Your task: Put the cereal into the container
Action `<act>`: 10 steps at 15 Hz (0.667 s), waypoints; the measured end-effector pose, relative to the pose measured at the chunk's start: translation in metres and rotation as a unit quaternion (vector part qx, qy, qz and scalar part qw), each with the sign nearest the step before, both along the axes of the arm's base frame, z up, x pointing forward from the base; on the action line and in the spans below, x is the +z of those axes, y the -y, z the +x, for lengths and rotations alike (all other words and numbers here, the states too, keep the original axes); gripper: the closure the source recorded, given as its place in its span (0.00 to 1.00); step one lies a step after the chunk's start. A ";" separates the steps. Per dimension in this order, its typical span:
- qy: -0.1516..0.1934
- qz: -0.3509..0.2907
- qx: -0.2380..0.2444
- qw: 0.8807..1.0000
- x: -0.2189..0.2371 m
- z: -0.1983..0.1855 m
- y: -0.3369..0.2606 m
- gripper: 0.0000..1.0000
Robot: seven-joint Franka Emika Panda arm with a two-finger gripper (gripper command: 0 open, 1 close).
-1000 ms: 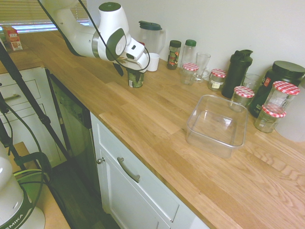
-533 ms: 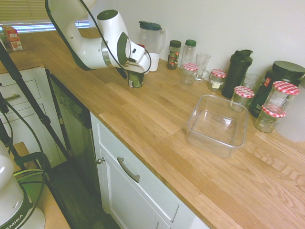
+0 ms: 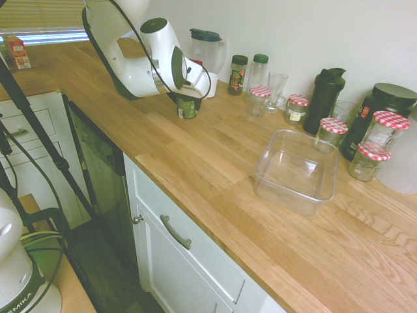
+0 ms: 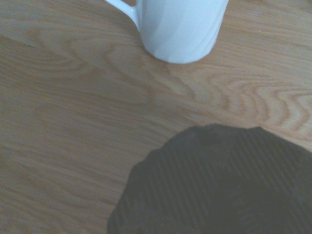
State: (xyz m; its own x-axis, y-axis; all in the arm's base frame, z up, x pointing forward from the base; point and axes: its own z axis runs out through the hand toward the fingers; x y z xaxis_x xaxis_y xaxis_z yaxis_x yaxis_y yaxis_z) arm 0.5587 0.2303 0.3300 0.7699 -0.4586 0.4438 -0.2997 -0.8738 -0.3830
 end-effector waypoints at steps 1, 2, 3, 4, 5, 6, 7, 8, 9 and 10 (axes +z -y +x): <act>0.001 0.001 0.000 1.000 -0.001 0.002 -0.001 0.00; 0.002 0.003 0.001 1.000 -0.001 0.003 -0.002 0.00; 0.003 0.003 0.001 1.000 -0.001 0.004 -0.003 1.00; 0.004 0.004 0.002 1.000 -0.001 0.004 -0.005 1.00; 0.005 0.006 0.003 1.000 -0.001 0.003 -0.007 1.00; 0.006 0.009 0.004 1.000 -0.001 0.002 -0.009 1.00; 0.005 0.011 0.003 1.000 -0.001 0.001 -0.011 1.00; 0.004 0.014 0.000 1.000 -0.001 0.000 -0.013 1.00; 0.003 0.017 -0.003 1.000 -0.001 0.000 -0.014 1.00; 0.003 0.018 -0.005 1.000 -0.001 0.000 -0.014 1.00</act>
State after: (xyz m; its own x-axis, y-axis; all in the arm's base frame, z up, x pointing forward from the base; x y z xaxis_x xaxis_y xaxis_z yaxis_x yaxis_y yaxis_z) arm 0.5587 0.2443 0.3289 0.7629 -0.4816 0.4313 -0.3059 -0.8567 -0.4154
